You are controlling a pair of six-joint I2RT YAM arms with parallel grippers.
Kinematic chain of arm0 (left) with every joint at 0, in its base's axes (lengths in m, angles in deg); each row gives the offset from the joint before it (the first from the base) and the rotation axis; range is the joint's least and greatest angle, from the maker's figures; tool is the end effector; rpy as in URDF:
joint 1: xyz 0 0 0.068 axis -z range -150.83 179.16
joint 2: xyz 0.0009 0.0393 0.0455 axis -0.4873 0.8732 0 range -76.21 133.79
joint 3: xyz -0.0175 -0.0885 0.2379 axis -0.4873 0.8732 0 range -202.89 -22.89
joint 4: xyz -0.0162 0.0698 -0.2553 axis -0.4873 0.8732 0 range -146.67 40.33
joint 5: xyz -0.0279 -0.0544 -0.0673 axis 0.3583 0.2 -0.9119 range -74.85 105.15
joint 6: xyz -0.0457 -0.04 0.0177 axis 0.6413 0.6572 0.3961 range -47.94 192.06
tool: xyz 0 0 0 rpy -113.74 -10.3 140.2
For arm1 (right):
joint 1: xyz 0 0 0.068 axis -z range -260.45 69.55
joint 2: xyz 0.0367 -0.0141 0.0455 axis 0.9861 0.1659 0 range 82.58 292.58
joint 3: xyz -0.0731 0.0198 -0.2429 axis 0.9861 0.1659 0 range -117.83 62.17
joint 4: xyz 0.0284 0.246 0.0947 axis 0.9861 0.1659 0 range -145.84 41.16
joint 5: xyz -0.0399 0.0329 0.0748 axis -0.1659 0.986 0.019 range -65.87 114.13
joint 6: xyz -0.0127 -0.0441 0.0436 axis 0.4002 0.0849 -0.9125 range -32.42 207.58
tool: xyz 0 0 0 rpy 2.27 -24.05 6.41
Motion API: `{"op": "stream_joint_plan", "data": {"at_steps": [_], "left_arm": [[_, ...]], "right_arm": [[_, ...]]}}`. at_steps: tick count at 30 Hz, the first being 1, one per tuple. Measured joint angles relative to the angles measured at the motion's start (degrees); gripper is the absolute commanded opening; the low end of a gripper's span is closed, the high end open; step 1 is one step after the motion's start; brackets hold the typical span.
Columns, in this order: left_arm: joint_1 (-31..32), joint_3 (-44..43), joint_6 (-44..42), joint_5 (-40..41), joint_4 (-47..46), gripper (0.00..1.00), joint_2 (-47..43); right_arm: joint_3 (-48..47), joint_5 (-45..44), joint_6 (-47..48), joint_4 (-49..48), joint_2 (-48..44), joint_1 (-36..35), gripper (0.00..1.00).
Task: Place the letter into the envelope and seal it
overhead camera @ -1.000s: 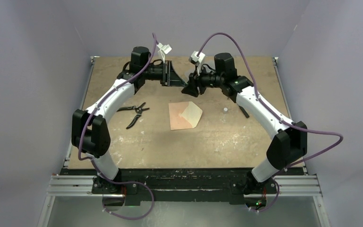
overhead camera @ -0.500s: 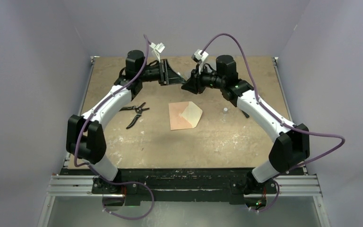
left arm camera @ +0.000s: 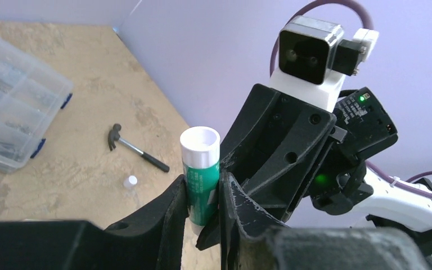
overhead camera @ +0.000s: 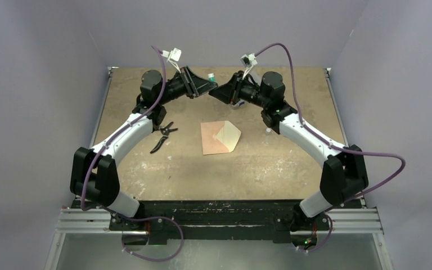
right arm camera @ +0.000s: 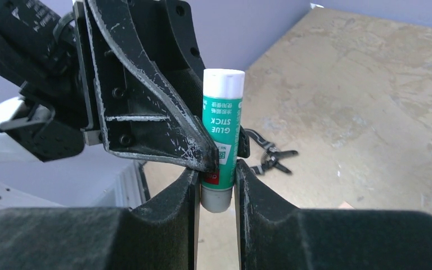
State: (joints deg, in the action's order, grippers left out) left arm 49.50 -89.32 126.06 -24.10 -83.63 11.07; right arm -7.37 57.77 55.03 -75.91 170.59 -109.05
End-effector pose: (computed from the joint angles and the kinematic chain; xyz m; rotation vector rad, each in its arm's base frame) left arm 0.3394 -0.1585 0.3375 0.1422 1.6897 -1.5074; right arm 0.3217 0.2061 0.3394 -0.4482 1.6385 1.2709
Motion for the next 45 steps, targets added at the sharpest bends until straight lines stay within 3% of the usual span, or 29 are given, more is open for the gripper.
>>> {"op": "stream_joint_plan", "data": {"at_steps": [4,7,12,15,19,23,31,40,44,45], "left_arm": [[-0.02,0.26,-1.03,1.25,-1.92,0.0,-0.22],[0.07,0.26,-4.04,2.1,-1.14,0.0,-0.22],[0.37,-0.87,-12.09,1.51,4.87,0.0,-0.22],[0.35,-2.91,-18.43,0.87,9.73,0.0,-0.22],[0.31,-3.61,-24.61,-1.11,12.81,0.0,-0.22],[0.31,-3.61,-28.79,-2.93,14.62,0.0,-0.22],[0.31,-3.76,-31.54,-5.18,14.84,0.0,-0.22],[0.28,-3.82,-32.22,-7.5,14.62,0.0,-0.2],[0.13,-3.96,-32.46,-9.92,14.6,0.0,-0.2],[0.0,-4.24,-32.57,-10.29,14.69,0.0,-0.2]], "right_arm": [[0.39,0.09,-3.98,-4.22,0.87,0.0,0.53],[0.35,0.5,-4.09,-3.04,0.52,-0.44,0.73],[-0.98,-0.52,1.88,7.17,-2.19,-0.81,0.78],[-8.46,-1.31,9.09,18.8,-2.27,0.09,0.78],[-15.89,-4.48,13.0,25.09,-3.43,0.66,0.71],[-16.83,-7.32,11.37,24.79,-4.35,0.7,0.63],[-18.12,-8.63,7.93,25.29,3.61,0.13,0.62],[-18.6,-7.08,5.99,24.76,5.07,-0.02,0.26],[-18.49,-4.98,4.92,23.3,5.05,-0.2,0.01],[-18.47,-4.37,4.66,23.06,5.05,-0.11,0.0]]}}
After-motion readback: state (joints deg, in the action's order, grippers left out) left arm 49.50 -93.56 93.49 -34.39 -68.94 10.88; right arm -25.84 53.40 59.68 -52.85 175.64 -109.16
